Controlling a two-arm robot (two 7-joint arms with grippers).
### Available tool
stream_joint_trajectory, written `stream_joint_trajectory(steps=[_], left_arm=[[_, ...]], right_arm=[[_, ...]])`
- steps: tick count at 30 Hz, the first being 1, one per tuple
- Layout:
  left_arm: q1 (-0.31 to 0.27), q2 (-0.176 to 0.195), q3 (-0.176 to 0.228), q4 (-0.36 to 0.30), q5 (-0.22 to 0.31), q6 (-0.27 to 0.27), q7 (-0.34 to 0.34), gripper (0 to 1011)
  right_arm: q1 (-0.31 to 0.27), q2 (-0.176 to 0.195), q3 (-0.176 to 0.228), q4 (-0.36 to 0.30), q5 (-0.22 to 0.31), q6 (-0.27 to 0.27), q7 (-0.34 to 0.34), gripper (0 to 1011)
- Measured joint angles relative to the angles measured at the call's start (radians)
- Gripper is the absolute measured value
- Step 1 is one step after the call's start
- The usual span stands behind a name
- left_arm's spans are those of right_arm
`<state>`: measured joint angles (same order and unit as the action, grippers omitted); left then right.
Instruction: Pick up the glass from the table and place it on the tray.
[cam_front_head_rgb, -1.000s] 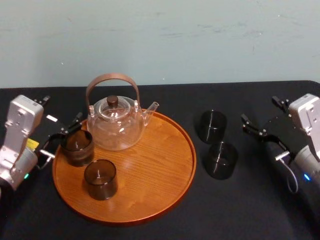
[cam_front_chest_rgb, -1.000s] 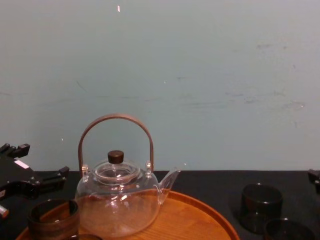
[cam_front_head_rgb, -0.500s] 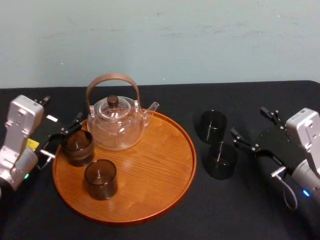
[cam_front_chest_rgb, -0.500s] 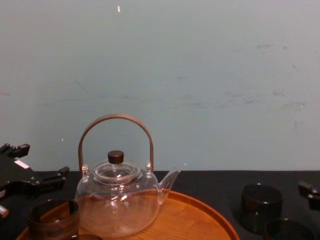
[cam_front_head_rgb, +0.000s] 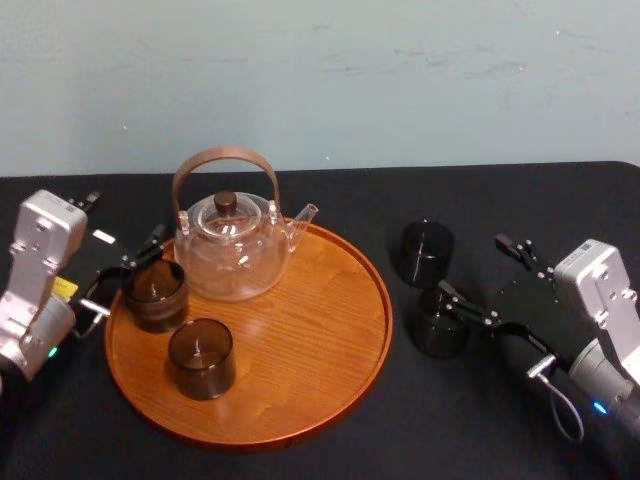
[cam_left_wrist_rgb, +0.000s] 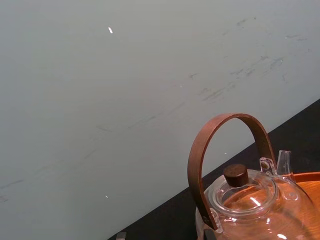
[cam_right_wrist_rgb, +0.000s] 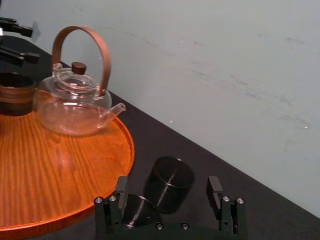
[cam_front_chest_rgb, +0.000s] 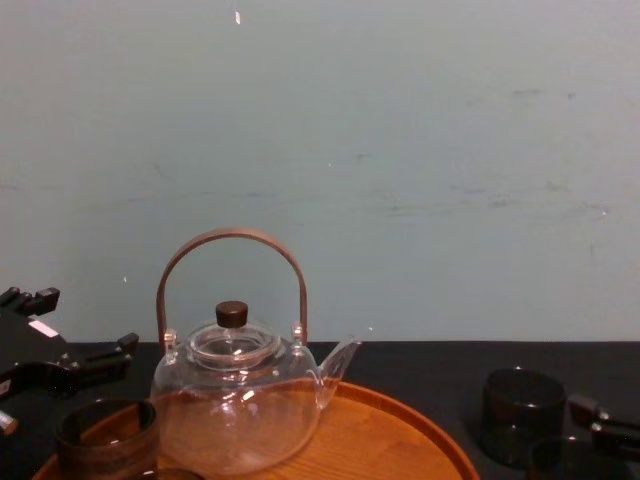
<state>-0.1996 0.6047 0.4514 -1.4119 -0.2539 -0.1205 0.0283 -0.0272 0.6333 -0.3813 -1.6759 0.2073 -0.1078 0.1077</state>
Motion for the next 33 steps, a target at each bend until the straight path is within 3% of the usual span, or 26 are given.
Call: stream_joint_trajectory(steps=[21, 33], left_arm=[[0.000, 0.000, 0.000, 0.000, 0.000, 0.000, 0.000, 1001], [0.000, 0.000, 0.000, 0.000, 0.000, 0.000, 0.000, 1001]], right_arm=[[-0.017, -0.054, 0.035, 0.049, 0.073, 0.009, 0.117, 1002], [-0.024, -0.081, 0.045, 0.075, 0.077, 0.011, 0.162, 1002]])
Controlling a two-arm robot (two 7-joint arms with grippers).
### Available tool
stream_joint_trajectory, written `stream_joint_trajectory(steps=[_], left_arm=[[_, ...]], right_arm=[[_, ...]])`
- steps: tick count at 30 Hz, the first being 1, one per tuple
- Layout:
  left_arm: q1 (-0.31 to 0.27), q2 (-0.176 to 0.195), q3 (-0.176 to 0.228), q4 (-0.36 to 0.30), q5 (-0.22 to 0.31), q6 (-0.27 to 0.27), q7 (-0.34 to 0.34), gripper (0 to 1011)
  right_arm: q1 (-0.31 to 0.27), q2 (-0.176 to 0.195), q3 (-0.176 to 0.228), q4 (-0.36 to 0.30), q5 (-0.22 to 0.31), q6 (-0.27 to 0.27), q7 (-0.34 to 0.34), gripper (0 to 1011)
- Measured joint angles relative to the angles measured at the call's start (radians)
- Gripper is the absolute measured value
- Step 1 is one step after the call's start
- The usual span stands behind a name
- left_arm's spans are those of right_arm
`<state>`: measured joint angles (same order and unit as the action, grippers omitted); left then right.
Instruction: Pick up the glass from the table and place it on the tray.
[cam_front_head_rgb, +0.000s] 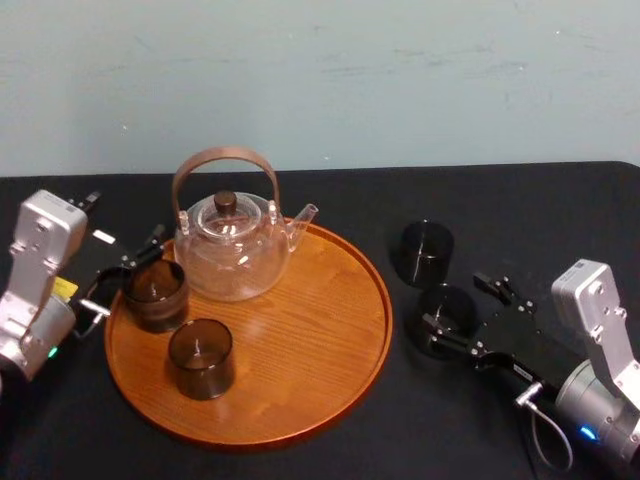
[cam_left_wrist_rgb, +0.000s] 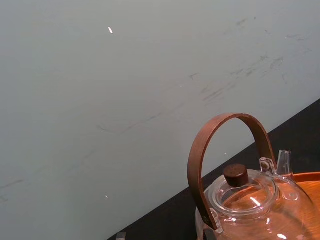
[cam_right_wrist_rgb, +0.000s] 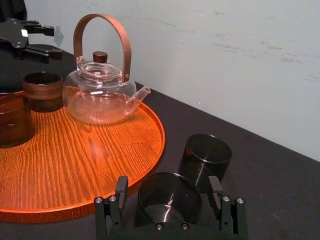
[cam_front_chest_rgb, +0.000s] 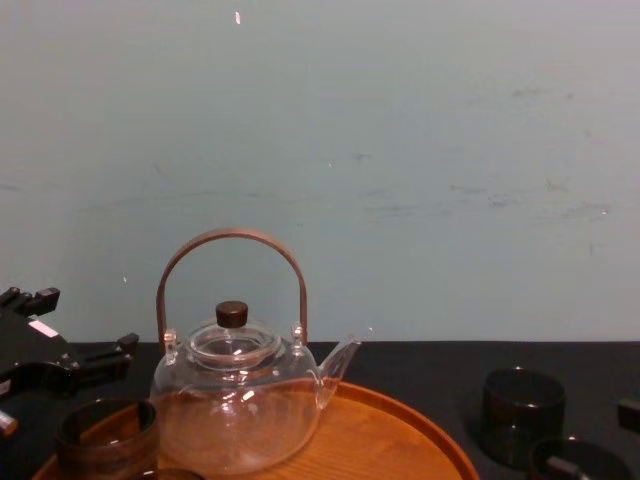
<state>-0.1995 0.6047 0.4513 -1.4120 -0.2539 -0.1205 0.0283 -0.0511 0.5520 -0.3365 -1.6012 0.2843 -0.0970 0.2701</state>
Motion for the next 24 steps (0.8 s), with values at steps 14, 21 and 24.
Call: stream_joint_trajectory(steps=[14, 21, 24], left_arm=[[0.000, 0.000, 0.000, 0.000, 0.000, 0.000, 0.000, 1001], [0.000, 0.000, 0.000, 0.000, 0.000, 0.000, 0.000, 1002], [0.000, 0.000, 0.000, 0.000, 0.000, 0.000, 0.000, 1001]], right_arm=[[-0.026, -0.022, 0.034, 0.017, -0.010, 0.005, 0.019, 1002], [-0.035, -0.034, 0.046, 0.029, -0.015, 0.005, 0.033, 1002], [-0.035, -0.044, 0.050, 0.042, -0.019, 0.005, 0.042, 1002]])
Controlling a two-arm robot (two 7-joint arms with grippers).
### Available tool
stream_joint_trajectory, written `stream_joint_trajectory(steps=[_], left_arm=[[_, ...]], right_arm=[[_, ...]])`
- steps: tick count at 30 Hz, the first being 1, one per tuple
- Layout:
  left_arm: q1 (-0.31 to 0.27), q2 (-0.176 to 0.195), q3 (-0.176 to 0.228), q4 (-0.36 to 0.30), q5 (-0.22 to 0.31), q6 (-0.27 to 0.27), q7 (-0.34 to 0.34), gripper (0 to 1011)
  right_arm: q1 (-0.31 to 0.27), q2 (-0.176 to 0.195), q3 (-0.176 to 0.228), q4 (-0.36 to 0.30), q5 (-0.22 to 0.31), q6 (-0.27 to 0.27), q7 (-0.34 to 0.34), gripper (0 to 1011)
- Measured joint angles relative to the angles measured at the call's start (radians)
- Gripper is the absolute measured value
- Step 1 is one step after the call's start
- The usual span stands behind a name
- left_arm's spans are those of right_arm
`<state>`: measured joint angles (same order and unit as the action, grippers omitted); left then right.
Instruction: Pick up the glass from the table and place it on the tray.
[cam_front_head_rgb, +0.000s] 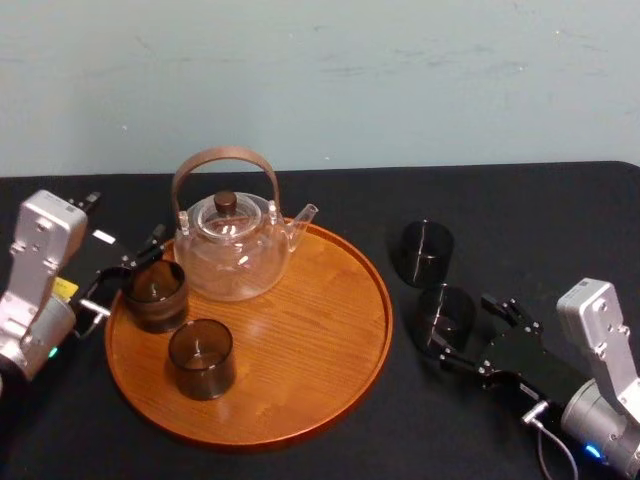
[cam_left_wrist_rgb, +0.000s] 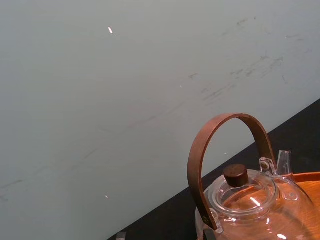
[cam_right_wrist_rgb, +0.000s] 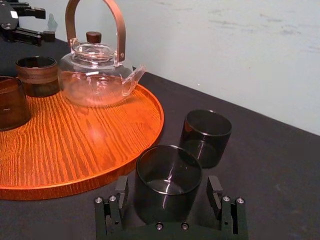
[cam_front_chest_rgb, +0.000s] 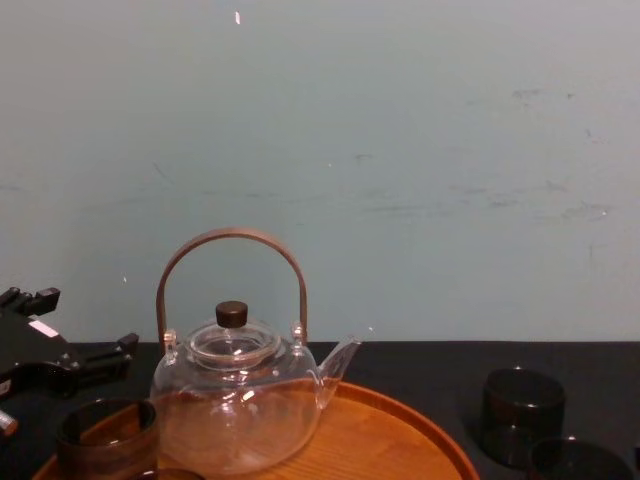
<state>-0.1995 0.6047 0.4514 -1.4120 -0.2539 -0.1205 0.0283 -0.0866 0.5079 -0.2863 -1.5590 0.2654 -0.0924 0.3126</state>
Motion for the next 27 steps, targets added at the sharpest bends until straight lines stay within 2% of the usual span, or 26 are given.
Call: stream_joint_trajectory(steps=[10, 27], left_arm=[[0.000, 0.000, 0.000, 0.000, 0.000, 0.000, 0.000, 1001], [0.000, 0.000, 0.000, 0.000, 0.000, 0.000, 0.000, 1001]], right_arm=[[0.008, -0.026, 0.009, 0.037, -0.008, 0.003, 0.026, 1002], [0.066, -0.068, 0.025, 0.113, -0.016, 0.025, 0.077, 1002]])
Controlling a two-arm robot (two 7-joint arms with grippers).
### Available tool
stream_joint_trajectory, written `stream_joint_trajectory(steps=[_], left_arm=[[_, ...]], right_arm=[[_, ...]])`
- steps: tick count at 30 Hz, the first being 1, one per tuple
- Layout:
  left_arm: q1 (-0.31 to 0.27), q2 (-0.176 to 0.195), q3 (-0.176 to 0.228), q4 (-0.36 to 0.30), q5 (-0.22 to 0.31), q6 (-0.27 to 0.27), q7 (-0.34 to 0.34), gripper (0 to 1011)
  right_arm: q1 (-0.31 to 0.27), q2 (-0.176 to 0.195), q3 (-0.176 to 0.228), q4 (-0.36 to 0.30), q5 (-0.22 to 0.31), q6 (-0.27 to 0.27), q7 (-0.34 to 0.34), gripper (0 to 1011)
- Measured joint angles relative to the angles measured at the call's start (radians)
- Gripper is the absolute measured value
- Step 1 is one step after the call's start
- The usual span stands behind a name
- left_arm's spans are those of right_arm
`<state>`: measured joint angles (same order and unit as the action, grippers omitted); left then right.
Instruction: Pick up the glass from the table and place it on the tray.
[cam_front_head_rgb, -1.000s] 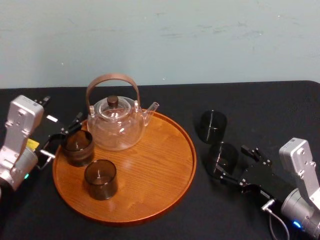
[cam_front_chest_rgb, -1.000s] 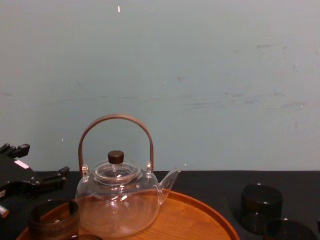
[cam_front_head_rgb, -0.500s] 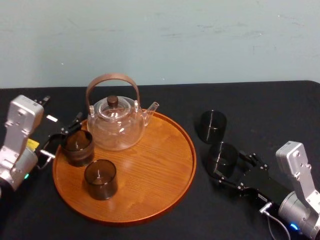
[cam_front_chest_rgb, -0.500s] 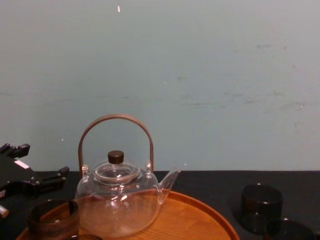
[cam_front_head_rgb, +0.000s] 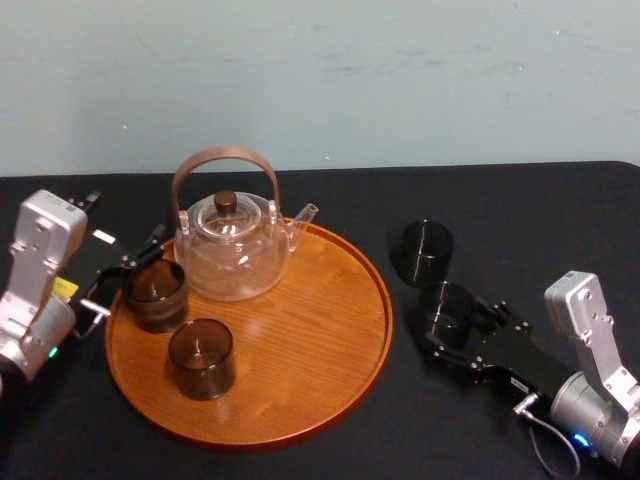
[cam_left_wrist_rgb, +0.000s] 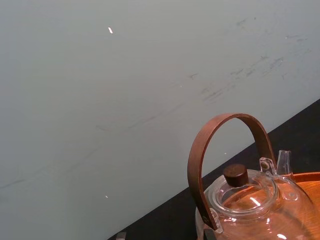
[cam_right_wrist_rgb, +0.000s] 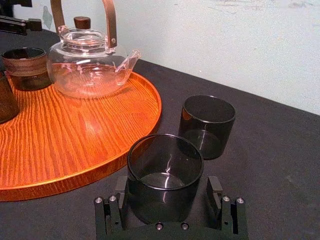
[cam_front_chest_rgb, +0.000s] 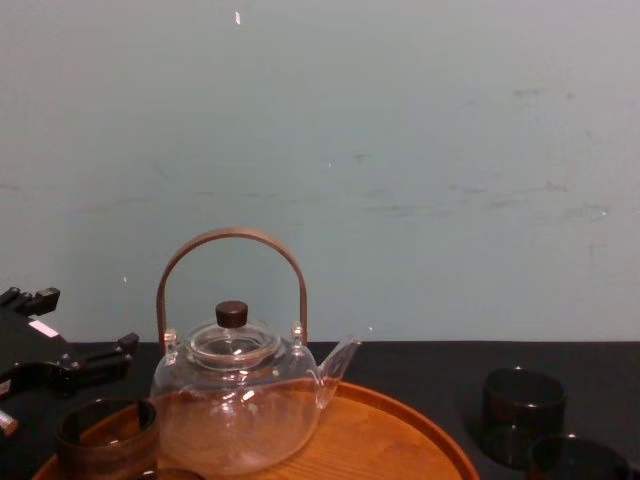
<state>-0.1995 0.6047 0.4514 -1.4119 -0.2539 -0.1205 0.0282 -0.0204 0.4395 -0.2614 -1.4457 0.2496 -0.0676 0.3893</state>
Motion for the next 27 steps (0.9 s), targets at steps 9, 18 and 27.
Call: stream_joint_trajectory(steps=[9, 18, 27], left_arm=[[0.000, 0.000, 0.000, 0.000, 0.000, 0.000, 0.000, 1001], [0.000, 0.000, 0.000, 0.000, 0.000, 0.000, 0.000, 1001], [0.000, 0.000, 0.000, 0.000, 0.000, 0.000, 0.000, 1001]], right_arm=[[0.045, -0.020, -0.010, 0.056, 0.000, 0.001, 0.019, 1002], [0.096, -0.039, -0.029, 0.119, -0.007, -0.009, 0.038, 1002], [0.124, -0.054, -0.034, 0.156, -0.004, -0.023, 0.046, 1002]])
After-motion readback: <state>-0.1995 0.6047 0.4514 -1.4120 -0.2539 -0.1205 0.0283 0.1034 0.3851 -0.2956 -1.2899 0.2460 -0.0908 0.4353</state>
